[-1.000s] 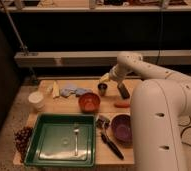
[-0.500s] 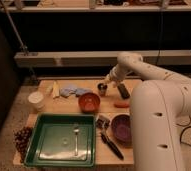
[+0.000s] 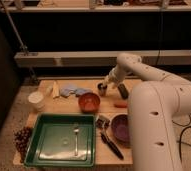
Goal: Stack cups on top of each other
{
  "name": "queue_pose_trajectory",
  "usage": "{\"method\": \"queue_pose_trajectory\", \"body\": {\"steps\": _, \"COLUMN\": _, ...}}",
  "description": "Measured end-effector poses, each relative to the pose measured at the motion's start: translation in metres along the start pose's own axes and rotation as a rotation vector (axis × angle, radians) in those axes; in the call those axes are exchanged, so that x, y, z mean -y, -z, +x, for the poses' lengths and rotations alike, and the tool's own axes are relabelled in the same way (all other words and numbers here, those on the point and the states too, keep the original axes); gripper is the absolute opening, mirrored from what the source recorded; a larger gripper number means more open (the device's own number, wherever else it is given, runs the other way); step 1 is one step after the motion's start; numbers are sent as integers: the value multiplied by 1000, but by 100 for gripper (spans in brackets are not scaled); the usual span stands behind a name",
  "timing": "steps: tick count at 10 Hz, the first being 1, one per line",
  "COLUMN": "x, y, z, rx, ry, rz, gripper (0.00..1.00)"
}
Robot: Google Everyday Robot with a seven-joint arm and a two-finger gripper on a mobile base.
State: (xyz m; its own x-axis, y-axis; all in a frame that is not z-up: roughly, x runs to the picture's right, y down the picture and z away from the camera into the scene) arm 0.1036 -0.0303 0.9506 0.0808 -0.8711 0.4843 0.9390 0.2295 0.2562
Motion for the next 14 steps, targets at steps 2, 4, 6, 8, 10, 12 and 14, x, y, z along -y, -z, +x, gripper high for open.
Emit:
{"method": "queue_pose_trajectory", "body": {"steps": 2, "x": 2, "y": -9, "z": -1, "rx": 15, "ry": 2, "rz": 4, "gripper": 54}}
{"method": "queue_pose_trajectory", "body": {"steps": 4, "x": 1, "y": -15, "z": -4, "rx": 28, "ry": -2, "rz": 6, "gripper": 54}}
{"method": "queue_pose_trajectory", "body": {"steps": 6, "x": 1, "y": -21, "z": -6, "rx": 40, "ry": -1, "rz": 7, "gripper": 54}}
{"method": "queue_pose_trajectory", "body": {"steps": 8, "x": 4, "y": -26, "z": -8, "rx": 54, "ry": 5, "rz": 8, "gripper": 54}}
{"method": "queue_pose_trajectory", "body": {"steps": 10, "x": 6, "y": -30, "z": -9, "rx": 65, "ry": 10, "rz": 7, "gripper": 54}}
{"method": "queue_pose_trajectory", "body": {"steps": 12, "x": 5, "y": -35, "z": -11, "rx": 78, "ry": 10, "rz": 3, "gripper": 47}}
{"method": "queue_pose_trajectory", "body": {"steps": 14, "x": 6, "y": -38, "z": -13, "rx": 86, "ry": 7, "rz": -1, "gripper": 28}}
